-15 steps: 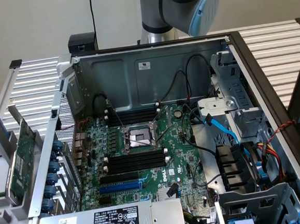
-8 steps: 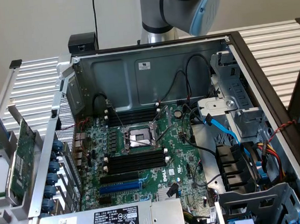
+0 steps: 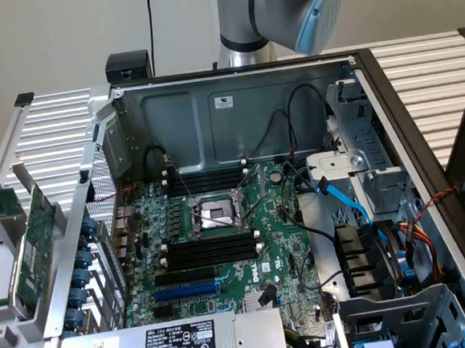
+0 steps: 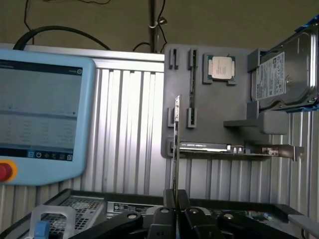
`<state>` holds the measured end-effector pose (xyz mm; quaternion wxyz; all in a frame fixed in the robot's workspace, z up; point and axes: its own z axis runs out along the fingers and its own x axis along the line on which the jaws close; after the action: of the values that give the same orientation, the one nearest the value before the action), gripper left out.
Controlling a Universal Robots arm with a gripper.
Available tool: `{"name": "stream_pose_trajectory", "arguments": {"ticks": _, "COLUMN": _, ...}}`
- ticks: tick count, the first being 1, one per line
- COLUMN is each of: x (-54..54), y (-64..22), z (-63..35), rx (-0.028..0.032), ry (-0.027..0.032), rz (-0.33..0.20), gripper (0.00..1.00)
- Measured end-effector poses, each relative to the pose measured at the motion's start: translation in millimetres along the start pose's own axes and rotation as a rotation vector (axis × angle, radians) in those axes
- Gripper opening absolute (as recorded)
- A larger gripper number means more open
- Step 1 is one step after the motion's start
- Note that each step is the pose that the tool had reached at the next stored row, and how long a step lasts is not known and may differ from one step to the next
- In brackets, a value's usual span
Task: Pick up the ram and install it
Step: 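Pick up the ram and move it above insertion slot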
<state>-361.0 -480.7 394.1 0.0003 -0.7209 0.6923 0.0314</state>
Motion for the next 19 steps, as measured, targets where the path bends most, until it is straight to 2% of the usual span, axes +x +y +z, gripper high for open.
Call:
{"name": "stream_pose_trajectory", "arguments": {"ticks": 8, "x": 0.7, "y": -30.5, "z": -13.6, "rx": -0.0004, "ry": 0.0, "rz": 0.0, "gripper": 0.14}}
{"name": "stream_pose_trajectory", "arguments": {"ticks": 10, "x": 0.9, "y": -37.1, "z": -14.2, "rx": -0.0042, "ry": 0.0011, "rz": 0.0, "gripper": 0.14}}
{"name": "stream_pose_trajectory", "arguments": {"ticks": 13, "x": 1.3, "y": -45.6, "z": -14.6, "rx": -0.0147, "ry": 0.0036, "rz": 0.001, "gripper": 0.14}}
{"name": "stream_pose_trajectory", "arguments": {"ticks": 15, "x": 1.5, "y": -52.4, "z": -15.0, "rx": -0.0192, "ry": 0.0046, "rz": 0.001, "gripper": 0.14}}
{"name": "stream_pose_trajectory", "arguments": {"ticks": 19, "x": 2.2, "y": -69.8, "z": -16.5, "rx": -0.02, "ry": 0.0046, "rz": 0.001, "gripper": 0.14}}
